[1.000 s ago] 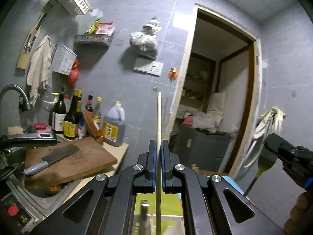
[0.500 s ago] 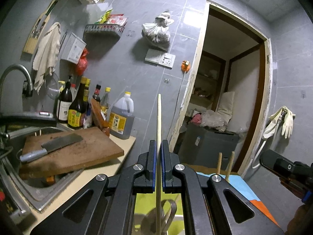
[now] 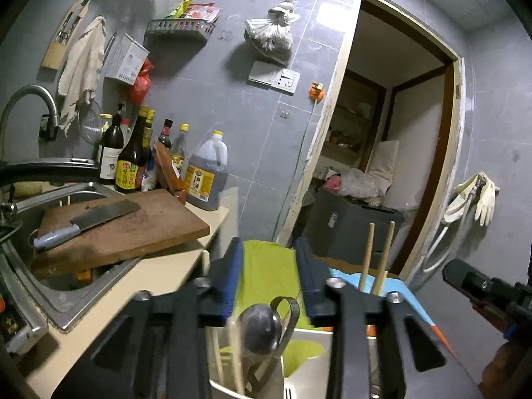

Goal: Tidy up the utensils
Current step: 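Lower the chopstick and fork into the caddy and open both tools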

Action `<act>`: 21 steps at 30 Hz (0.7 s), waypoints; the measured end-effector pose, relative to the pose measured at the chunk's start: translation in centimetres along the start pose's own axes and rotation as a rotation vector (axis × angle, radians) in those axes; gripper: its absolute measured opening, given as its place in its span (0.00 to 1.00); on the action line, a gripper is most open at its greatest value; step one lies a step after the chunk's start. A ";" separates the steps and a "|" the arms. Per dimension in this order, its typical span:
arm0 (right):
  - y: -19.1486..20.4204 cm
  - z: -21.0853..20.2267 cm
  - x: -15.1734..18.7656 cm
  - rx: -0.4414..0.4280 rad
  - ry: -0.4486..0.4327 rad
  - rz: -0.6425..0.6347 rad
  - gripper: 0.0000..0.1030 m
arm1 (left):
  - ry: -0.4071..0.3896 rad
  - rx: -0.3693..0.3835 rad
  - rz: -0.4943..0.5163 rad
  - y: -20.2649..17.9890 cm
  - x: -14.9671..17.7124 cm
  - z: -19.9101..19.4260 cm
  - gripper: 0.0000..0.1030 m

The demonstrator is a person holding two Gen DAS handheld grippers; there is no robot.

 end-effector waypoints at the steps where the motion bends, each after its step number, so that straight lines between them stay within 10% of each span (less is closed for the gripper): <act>1: -0.3 -0.4 0.0 0.010 -0.002 -0.001 0.07 | 0.000 0.001 -0.002 0.0 0.0 -0.2 0.29; 21: -1.7 -7.8 0.2 0.168 -0.085 -0.169 0.42 | -0.011 -0.063 0.100 -3.6 -0.5 -7.0 0.72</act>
Point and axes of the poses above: each gripper's, at about its wrist camera, not at the fingertips, and z roughly the way its jaws point, y to its left, x to its underside, the point moved 8 cm from there along z, roughly the way its jaws point, and after that the axes turned 9 degrees about -y, right-handed, at the moved point
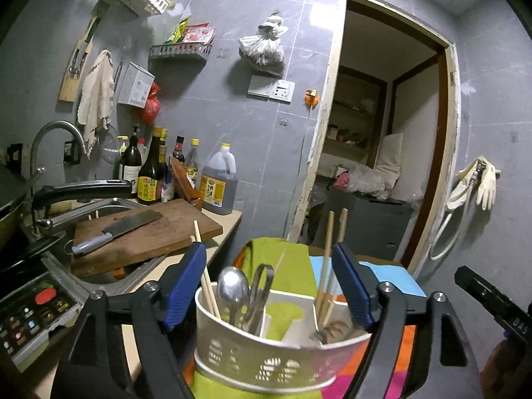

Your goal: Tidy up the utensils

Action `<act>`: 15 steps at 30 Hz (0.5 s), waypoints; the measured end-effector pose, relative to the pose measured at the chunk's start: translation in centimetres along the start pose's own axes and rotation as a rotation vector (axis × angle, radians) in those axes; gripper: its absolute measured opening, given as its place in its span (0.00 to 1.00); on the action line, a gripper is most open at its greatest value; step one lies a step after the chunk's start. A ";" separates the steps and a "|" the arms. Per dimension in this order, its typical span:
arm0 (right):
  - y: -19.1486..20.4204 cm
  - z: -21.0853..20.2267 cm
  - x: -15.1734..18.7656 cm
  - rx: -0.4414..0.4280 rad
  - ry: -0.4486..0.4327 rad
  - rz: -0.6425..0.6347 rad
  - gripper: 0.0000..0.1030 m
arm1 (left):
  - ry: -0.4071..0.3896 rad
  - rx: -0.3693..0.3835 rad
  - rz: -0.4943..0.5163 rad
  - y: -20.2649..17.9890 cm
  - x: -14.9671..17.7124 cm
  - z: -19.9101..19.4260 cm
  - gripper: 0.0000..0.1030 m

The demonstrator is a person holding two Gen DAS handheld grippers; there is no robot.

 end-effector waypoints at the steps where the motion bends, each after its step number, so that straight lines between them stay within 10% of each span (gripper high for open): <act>1: -0.1 -0.5 0.0 0.006 -0.004 -0.005 0.45 | 0.001 0.007 0.002 -0.2 0.2 -0.5 0.72; 15: -0.8 -7.2 1.0 0.127 -0.017 -0.078 0.74 | 0.109 0.083 0.035 -3.2 4.7 -5.3 0.82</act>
Point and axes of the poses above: each gripper's, at about its wrist camera, not at the fingertips, and z roughly the way its jaws point, y to its left, x to its underside, the point moved 8 cm from there along z, roughly the way its jaws point, and after that the axes turned 9 degrees about -y, right-handed, at the moved point
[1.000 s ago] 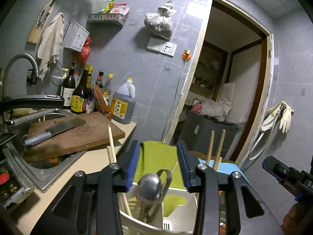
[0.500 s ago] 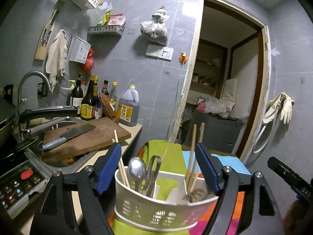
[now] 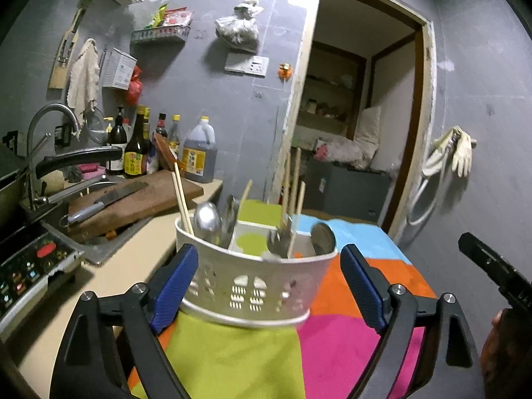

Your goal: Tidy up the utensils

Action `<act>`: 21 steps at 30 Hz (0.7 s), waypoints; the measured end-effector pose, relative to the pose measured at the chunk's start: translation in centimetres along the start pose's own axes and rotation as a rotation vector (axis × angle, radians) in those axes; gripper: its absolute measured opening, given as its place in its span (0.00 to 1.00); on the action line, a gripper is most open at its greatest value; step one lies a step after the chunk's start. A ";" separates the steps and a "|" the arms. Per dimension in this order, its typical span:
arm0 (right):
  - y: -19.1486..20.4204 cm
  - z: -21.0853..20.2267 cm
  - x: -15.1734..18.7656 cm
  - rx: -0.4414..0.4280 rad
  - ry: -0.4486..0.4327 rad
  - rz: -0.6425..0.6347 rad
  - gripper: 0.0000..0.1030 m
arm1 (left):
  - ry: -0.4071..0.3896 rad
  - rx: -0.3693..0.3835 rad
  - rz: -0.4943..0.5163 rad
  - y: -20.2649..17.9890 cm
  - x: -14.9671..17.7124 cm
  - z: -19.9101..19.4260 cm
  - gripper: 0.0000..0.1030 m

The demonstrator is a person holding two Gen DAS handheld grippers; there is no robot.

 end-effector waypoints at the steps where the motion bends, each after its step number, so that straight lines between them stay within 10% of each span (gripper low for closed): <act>1: -0.1 -0.5 0.1 0.006 0.000 -0.002 0.76 | 0.002 0.003 0.003 -0.2 0.3 -0.2 0.84; 8: -1.0 -3.5 1.2 0.070 0.005 -0.025 0.99 | 0.009 0.024 0.051 -2.0 2.2 -2.0 0.92; 21: -2.3 -7.1 4.2 0.174 0.021 -0.075 1.00 | -0.013 0.010 0.114 -3.5 5.3 -4.6 0.95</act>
Point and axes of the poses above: each gripper's, at about its wrist camera, not at the fingertips, and z roughly the way its jaws point, y to its left, x to its underside, the point moved 8 cm from there along z, roughly the way its jaws point, and after that the axes turned 9 degrees about -y, right-handed, at the moved point
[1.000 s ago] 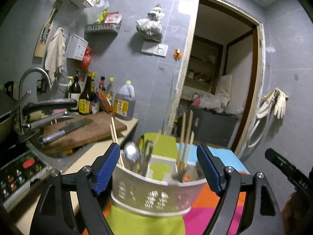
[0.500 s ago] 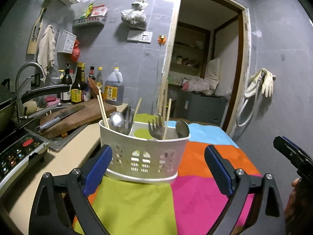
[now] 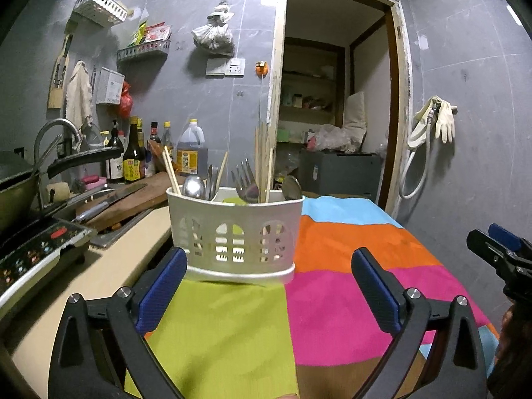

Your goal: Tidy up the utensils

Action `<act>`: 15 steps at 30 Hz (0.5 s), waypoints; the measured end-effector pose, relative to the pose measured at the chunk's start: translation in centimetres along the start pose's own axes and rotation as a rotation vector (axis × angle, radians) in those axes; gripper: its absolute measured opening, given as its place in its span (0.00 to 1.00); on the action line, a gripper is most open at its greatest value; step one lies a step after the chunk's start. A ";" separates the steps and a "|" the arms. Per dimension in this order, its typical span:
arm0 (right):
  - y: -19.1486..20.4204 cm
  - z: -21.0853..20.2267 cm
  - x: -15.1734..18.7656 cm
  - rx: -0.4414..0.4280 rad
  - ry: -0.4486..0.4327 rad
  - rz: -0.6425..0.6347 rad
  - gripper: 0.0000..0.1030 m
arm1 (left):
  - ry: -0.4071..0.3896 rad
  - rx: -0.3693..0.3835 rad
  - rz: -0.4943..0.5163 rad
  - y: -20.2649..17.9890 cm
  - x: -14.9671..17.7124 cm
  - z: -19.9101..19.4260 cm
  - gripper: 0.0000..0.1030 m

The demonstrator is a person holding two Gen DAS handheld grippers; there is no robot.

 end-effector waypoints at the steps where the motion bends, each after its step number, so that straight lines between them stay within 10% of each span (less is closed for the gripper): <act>1: 0.0 -0.4 0.2 0.009 -0.005 -0.013 1.00 | 0.001 -0.002 -0.006 0.1 0.3 -0.2 0.95; 15: -0.8 -1.7 2.1 0.081 0.004 -0.032 1.00 | -0.016 -0.039 -0.020 0.4 2.8 -2.9 0.95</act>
Point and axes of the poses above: each gripper's, at about its wrist camera, not at the fingertips, and z roughly the way its jaws point, y to its left, x to its underside, the point moved 8 cm from there along z, roughly the way its jaws point, and after that the axes turned 9 degrees about -y, right-handed, at the moved point
